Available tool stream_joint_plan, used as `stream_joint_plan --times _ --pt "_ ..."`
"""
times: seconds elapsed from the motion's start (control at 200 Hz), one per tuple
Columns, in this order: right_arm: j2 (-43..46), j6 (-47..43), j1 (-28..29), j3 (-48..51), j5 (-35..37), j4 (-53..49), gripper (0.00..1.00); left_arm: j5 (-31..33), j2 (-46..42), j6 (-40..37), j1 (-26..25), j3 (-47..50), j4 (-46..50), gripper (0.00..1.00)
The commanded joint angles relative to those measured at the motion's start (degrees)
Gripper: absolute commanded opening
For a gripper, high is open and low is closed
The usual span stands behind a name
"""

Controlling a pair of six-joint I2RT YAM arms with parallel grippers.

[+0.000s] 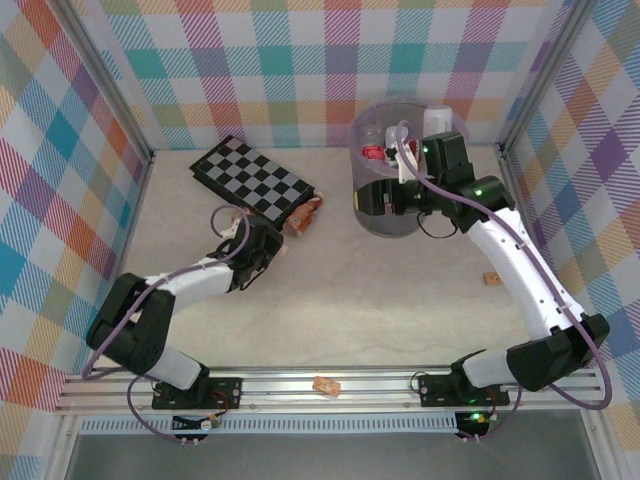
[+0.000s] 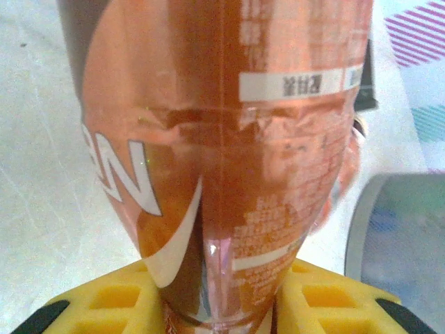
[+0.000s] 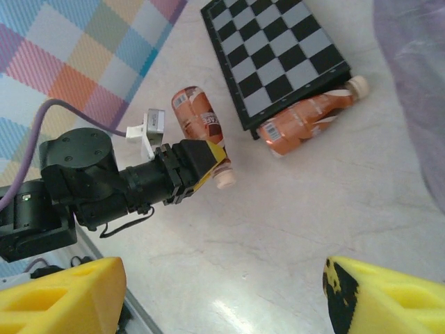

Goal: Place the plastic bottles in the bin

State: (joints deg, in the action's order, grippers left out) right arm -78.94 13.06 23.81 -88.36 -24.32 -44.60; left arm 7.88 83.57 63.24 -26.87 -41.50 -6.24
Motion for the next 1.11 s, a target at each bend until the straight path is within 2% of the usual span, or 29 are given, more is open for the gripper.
stream_joint_plan --times 0.0,0.135,0.225,0.475,0.61,0.85,1.1 --pt "1.32 2.4 0.31 2.05 -7.19 5.23 0.75 0.96 -6.09 -8.49 -0.87 -0.13 6.43 0.34" --pt "1.77 4.44 0.47 4.85 -11.98 10.72 0.75 -1.55 -12.41 -17.12 -1.9 -1.06 10.46 0.31" --pt "1.6 5.08 0.84 5.97 -13.19 12.45 0.75 -7.34 -15.74 -22.1 -2.3 -0.39 9.12 0.21" --pt "-0.53 4.69 3.32 6.77 -14.13 12.56 0.76 -22.17 -18.48 -28.75 -4.7 -1.92 7.86 0.12" --pt "-2.39 4.52 4.92 6.53 -13.04 12.82 0.79 -27.06 -18.47 -30.11 -7.27 -2.43 4.71 0.04" --pt "-7.0 4.24 7.47 5.34 -11.05 13.73 0.84 -33.49 -18.95 -28.16 -9.22 -2.67 -1.39 0.02" --pt "-11.51 6.97 8.71 5.71 -15.49 21.01 0.87 -34.56 -18.65 -26.9 -11.76 -2.18 -4.66 0.02"
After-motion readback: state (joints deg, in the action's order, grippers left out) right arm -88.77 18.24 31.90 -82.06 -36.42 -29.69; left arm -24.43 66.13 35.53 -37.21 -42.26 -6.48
